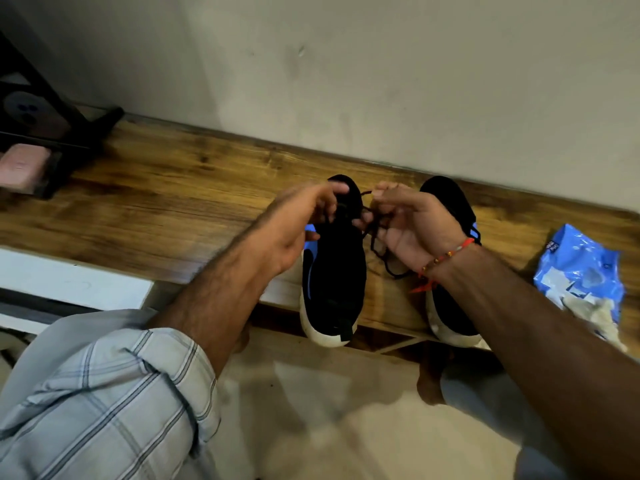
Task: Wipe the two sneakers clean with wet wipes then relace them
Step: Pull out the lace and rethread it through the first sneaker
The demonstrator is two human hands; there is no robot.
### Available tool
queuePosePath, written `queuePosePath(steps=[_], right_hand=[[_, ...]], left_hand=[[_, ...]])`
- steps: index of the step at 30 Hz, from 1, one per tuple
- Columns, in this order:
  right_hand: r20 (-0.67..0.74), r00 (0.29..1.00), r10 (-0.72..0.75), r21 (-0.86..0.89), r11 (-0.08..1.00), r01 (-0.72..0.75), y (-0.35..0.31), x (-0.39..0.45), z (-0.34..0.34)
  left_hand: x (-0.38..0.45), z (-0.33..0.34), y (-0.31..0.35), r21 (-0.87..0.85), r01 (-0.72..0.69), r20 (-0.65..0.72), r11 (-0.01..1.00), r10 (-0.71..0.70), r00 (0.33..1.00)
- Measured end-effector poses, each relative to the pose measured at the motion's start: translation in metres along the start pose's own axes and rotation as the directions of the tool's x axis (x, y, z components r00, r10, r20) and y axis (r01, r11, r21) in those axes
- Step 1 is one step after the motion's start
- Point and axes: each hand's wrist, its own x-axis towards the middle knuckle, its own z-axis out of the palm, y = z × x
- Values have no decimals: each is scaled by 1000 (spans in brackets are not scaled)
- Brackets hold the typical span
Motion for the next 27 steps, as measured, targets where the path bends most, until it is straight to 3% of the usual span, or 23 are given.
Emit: queuePosePath(steps=[4, 8, 12, 14, 15, 17, 19, 20, 23, 25, 27], right_hand=[[-151, 988, -26, 13, 1000, 28, -6, 2, -4], [-290, 952, -95, 85, 989, 124, -19, 7, -16], [-417, 878, -236, 99, 948, 302, -30, 13, -24], [-460, 834, -306, -198, 950, 240, -34, 17, -30], [-474, 798, -372, -473, 872, 126, -34, 17, -32], [-332, 746, -578, -900, 430, -67, -27, 13, -36], [30, 706, -707, -1000, -22, 21, -16, 4, -25], [146, 743, -654, -989, -127, 82, -12, 0, -18], [174, 918, -356, -976, -188, 112, 7, -2, -6], [168, 947, -274, -958, -273, 91, 19, -1, -7], [160, 951, -264, -953, -292, 79, 27, 1, -7]], left_hand=[[1, -7, 8, -377, -1, -96, 926, -38, 995], [2, -22, 18, -540, -197, -279, 818, 47, 959], [4, -24, 22, -316, -374, -504, 872, 180, 844], [10, -26, 17, 11, -267, -602, 964, 219, 768], [10, -27, 14, 206, -124, -596, 971, 225, 771], [10, -27, 7, 486, 74, -453, 871, 178, 874], [7, -22, 0, 681, 78, -259, 728, 139, 956], [6, -18, -5, 750, 51, -184, 659, 134, 974], [2, -9, -18, 862, -13, -63, 506, 134, 989], [1, -5, -26, 905, -52, -21, 423, 165, 986], [1, -3, -32, 923, -92, -2, 374, 244, 970]])
